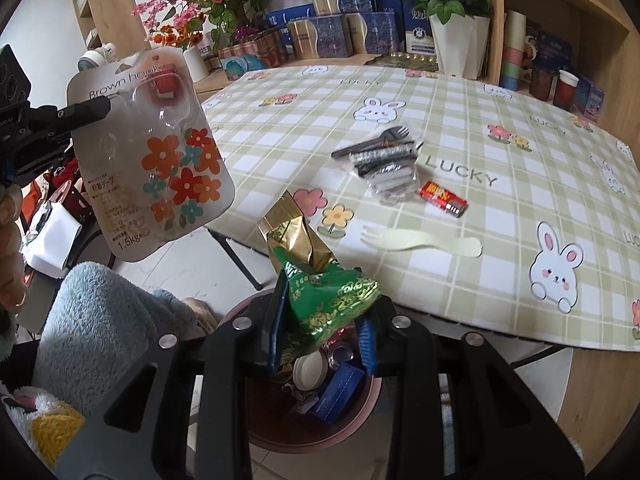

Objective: Collect trash
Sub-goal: 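Open the right tool to drop the green wrapper into the bin while the left tool holds the clear bag, then lower the clear plastic bag into the bin and open the left tool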

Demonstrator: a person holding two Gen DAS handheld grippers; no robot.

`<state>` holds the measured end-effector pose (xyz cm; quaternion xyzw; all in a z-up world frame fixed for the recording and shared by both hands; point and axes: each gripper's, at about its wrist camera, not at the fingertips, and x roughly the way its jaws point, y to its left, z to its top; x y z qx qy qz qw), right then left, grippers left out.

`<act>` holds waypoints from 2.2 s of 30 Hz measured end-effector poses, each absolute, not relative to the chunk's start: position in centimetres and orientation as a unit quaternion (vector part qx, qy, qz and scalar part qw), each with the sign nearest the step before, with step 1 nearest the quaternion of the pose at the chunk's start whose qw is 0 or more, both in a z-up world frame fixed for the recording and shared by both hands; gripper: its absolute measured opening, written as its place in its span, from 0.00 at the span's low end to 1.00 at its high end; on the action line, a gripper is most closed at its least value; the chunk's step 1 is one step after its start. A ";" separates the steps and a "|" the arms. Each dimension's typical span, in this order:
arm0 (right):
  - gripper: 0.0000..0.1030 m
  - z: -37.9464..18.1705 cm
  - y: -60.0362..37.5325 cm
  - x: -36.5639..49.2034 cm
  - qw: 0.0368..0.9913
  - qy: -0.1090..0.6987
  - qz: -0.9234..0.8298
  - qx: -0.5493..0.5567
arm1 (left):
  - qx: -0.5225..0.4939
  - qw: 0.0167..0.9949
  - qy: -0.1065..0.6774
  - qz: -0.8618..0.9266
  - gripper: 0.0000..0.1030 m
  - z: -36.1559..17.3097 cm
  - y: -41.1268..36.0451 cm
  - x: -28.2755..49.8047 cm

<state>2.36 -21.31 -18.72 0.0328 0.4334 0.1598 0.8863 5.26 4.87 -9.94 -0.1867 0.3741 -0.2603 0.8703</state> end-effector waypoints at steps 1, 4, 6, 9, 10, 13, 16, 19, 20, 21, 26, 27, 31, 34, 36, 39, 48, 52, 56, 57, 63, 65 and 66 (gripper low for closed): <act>0.31 -18.9 -21.2 2.2 0.885 0.436 0.162 0.033 | -0.188 0.870 0.375 -0.260 0.07 -10.0 4.9 5.1; 0.31 -19.8 -20.9 1.6 0.878 0.447 0.170 0.033 | -0.189 0.870 0.376 -0.258 0.07 -10.1 5.1 4.6; 0.31 -20.7 -20.5 1.3 0.871 0.457 0.177 0.030 | -0.187 0.872 0.374 -0.255 0.07 -10.2 5.3 4.2; 0.31 -22.3 -19.7 1.1 0.858 0.476 0.191 0.025 | -0.189 0.871 0.378 -0.251 0.07 -10.5 5.6 4.0; 0.31 -23.0 -19.3 1.0 0.853 0.484 0.197 0.024 | -0.190 0.870 0.379 -0.250 0.07 -10.6 5.7 3.9; 0.31 -24.6 -18.4 1.1 0.837 0.505 0.209 0.020 | -0.191 0.869 0.385 -0.246 0.07 -11.3 6.0 3.6; 0.31 -26.8 -17.3 1.4 0.816 0.535 0.218 0.010 | -0.193 0.865 0.394 -0.244 0.07 -12.2 6.2 3.5; 0.32 -28.4 -16.6 1.9 0.801 0.558 0.220 0.006 | -0.197 0.860 0.406 -0.241 0.07 -13.2 6.3 3.5; 0.32 -28.8 -16.5 1.9 0.798 0.561 0.220 0.006 | -0.197 0.858 0.409 -0.239 0.07 -13.5 6.3 3.6; 0.32 -29.2 -16.4 2.0 0.795 0.565 0.220 0.006 | -0.198 0.857 0.411 -0.238 0.07 -13.8 6.3 3.7; 0.54 -30.4 -15.4 2.2 0.780 0.580 0.235 0.006 | -0.200 0.851 0.425 -0.235 0.07 -15.1 6.2 3.9; 0.61 -30.5 -15.2 2.2 0.781 0.578 0.236 0.002 | -0.199 0.850 0.427 -0.234 0.07 -15.3 6.2 4.0; 0.72 -29.8 -15.6 2.3 0.793 0.565 0.227 0.008 | -0.199 0.847 0.433 -0.234 0.07 -15.7 6.0 4.1; 0.86 -28.5 -17.0 2.5 0.811 0.547 0.204 0.021 | -0.197 0.845 0.438 -0.236 0.07 -16.0 5.7 3.9; 0.89 -27.7 -17.6 2.6 0.823 0.535 0.190 0.026 | -0.195 0.843 0.441 -0.237 0.07 -16.2 5.4 3.8; 0.95 -26.2 -18.6 2.5 0.844 0.509 0.169 0.029 | -0.193 0.840 0.447 -0.239 0.07 -16.5 5.1 3.6; 0.94 -22.3 -21.2 1.8 0.889 0.441 0.119 0.043 | -0.173 0.825 0.480 -0.243 0.07 -18.2 3.5 2.3; 0.94 -22.2 -22.1 1.6 0.899 0.423 0.104 0.051 | -0.171 0.813 0.503 -0.239 0.07 -20.0 2.9 2.1; 0.94 -21.6 -23.2 1.4 0.908 0.407 0.081 0.050 | -0.171 0.803 0.521 -0.233 0.07 -21.5 2.6 2.4; 0.94 -21.6 -23.5 1.3 0.910 0.404 0.076 0.052 | -0.169 0.801 0.526 -0.232 0.07 -21.9 2.5 2.6; 0.94 -21.7 -24.6 1.5 0.914 0.397 0.051 0.063 | -0.160 0.787 0.551 -0.224 0.07 -23.9 1.9 3.0; 0.94 -21.8 -25.0 1.6 0.914 0.397 0.047 0.070 | -0.157 0.784 0.558 -0.223 0.07 -24.4 1.7 3.2; 0.94 -21.9 -25.1 1.6 0.914 0.397 0.045 0.074 | -0.157 0.780 0.562 -0.224 0.07 -24.6 1.6 3.2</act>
